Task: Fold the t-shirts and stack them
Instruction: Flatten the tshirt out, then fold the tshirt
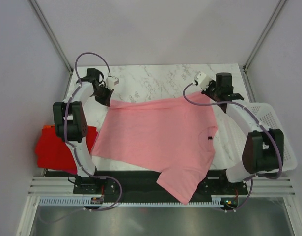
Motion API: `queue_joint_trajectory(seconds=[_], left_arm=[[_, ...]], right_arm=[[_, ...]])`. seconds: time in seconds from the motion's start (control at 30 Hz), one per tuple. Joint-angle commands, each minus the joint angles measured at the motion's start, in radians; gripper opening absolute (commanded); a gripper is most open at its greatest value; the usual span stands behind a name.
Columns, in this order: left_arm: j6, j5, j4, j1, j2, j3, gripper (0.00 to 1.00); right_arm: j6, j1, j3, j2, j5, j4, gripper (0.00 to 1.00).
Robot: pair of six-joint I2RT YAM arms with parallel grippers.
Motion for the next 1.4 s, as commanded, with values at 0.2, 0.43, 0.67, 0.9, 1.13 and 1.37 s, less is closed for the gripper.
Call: queue_joint_trajectory(seconds=[0.2,0.43,0.67,0.9,1.13,1.37], left_arm=[[-0.043,0.065,-0.04,0.042,0.251,0.377,0.02],[-0.123,0.097,-0.077,0.038,0.365,0.586,0.02],[-0.115,0.027,-0.072,-0.002,0.473,0.736,0.02],[-0.151,-0.033,-0.02,-0.039,0.506,0.835,0.02],[-0.149,-0.012,-0.024,-0.042,0.426,0.804,0.02],[-0.148,0.007,-0.026,-0.033,0.351,0.755,0.02]], right_arm=[[0.126,0.009,0.401,0.423,0.12,0.058,0.0],[0.201,0.012,0.713,0.711,0.186,0.059,0.0],[0.198,0.012,1.068,0.962,0.203,0.061,0.0],[0.18,0.012,1.196,1.029,0.22,0.058,0.0],[0.178,0.006,0.9,0.78,0.209,0.058,0.0],[0.197,0.006,0.668,0.573,0.197,0.055,0.0]])
